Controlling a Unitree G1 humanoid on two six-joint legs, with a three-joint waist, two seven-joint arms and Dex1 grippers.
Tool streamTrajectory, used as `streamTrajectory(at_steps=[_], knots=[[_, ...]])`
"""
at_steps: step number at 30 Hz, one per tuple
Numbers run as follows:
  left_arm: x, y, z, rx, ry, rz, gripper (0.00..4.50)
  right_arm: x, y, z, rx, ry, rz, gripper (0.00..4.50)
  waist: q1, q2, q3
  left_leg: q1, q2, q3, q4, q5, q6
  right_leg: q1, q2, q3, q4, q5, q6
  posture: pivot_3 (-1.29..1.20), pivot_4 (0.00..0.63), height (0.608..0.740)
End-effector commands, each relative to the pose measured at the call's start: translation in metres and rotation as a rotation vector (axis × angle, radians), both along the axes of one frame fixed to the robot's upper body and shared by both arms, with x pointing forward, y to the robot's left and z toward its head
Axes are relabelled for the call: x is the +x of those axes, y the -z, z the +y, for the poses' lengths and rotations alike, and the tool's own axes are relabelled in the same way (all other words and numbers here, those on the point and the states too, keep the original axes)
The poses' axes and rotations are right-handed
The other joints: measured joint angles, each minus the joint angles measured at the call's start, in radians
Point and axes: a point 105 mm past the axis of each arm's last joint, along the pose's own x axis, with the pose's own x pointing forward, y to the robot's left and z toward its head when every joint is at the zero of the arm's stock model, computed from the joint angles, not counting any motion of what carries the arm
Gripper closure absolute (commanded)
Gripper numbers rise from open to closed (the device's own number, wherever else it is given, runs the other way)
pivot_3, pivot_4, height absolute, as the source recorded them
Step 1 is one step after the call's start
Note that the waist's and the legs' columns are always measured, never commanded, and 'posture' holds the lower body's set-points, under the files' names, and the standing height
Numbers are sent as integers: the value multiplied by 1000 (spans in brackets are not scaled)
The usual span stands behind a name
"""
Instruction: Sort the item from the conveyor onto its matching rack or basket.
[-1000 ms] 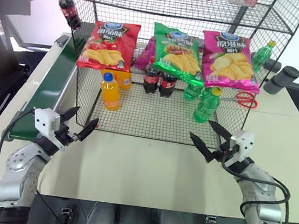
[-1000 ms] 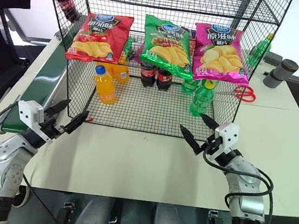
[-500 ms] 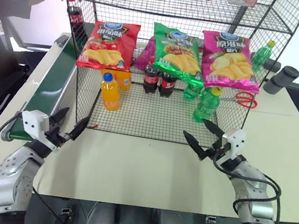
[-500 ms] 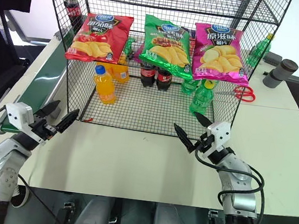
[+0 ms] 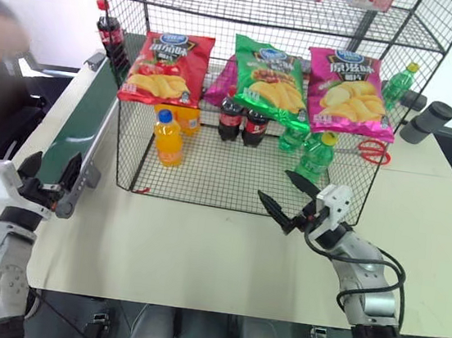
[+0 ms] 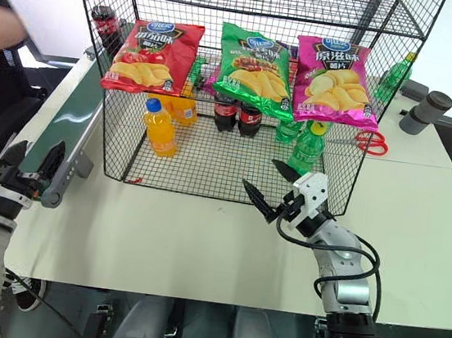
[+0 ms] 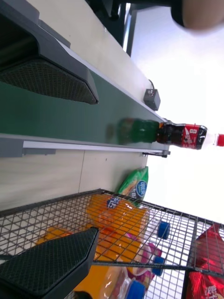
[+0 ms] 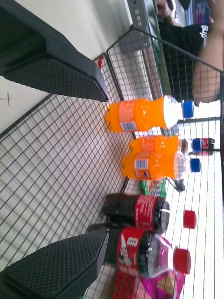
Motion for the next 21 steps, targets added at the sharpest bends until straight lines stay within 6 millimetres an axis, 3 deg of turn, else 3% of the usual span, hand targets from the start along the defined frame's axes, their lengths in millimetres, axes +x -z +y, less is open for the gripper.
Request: streamTrajectory(at_steps=[1,21], knots=[[2,-4,10,31,-66,-20,0,-2,-11,8,1,-21,-46,27,0,0,0,0,0,0,0,0,0,0,0,0,0,0,0,0,150,740],[14,1,7,57,-79,1,0,-1,-12,11,3,-27,-43,27,-1,0,0,0,0,0,0,0,0,0,0,0,0,0,0,0,150,740]])
